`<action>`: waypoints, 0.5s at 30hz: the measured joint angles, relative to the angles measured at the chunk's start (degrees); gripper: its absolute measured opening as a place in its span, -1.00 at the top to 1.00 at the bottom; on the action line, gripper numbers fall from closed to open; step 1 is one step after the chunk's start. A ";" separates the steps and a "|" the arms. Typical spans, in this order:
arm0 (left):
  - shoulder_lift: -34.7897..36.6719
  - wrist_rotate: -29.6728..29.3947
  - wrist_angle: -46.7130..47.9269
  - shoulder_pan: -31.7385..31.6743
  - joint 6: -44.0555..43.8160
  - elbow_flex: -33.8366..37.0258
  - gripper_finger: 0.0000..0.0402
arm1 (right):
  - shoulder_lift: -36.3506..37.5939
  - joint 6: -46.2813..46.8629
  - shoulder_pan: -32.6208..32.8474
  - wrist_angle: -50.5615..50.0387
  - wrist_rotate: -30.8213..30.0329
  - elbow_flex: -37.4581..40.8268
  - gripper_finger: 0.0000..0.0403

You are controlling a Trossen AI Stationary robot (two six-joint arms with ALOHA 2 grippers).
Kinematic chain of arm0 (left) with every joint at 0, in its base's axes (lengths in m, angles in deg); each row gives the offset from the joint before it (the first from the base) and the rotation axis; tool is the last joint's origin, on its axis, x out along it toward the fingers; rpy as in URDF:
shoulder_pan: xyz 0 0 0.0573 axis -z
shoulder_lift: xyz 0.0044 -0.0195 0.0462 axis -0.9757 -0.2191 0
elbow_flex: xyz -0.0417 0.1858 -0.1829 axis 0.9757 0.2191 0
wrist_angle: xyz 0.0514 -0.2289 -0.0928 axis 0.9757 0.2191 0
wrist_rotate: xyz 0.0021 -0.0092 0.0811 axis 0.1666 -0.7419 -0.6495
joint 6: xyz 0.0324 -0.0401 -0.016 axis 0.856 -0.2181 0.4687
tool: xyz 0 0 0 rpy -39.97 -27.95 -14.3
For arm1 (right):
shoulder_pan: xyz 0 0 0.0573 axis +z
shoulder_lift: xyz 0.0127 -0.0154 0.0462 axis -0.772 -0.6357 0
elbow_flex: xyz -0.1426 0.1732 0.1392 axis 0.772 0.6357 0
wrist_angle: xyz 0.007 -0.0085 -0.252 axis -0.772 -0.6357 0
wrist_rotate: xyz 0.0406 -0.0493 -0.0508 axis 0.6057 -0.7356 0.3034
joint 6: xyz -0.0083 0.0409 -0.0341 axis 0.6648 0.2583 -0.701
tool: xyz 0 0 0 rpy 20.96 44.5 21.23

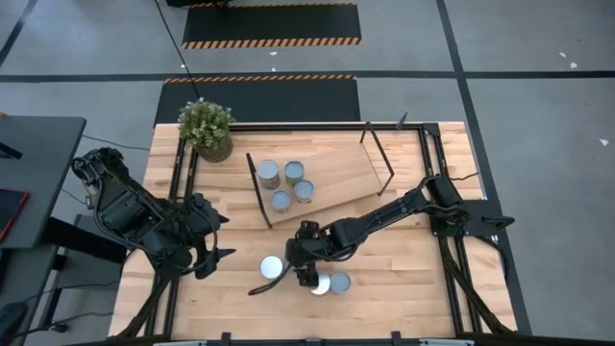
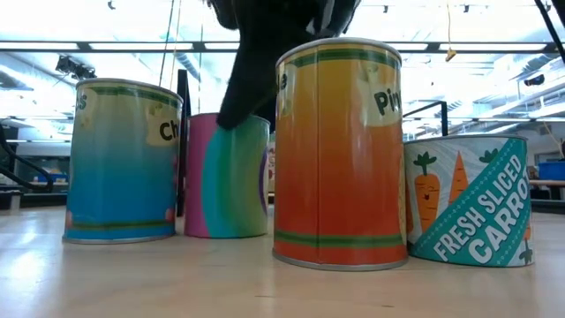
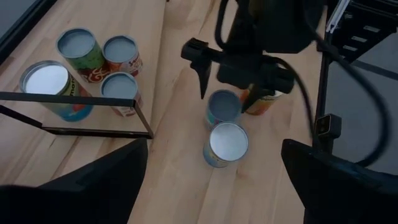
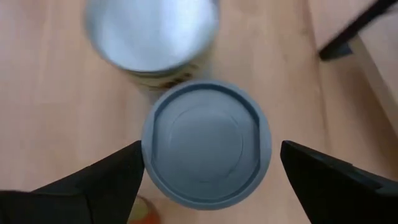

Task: Pick and place cans onto a shelf
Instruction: Put the canned chicken soup on the shelf

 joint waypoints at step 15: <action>0.00 0.04 0.00 0.00 -0.04 0.00 -0.87 | 0.00 -0.15 -4.50 -1.17 1.58 0.00 -0.81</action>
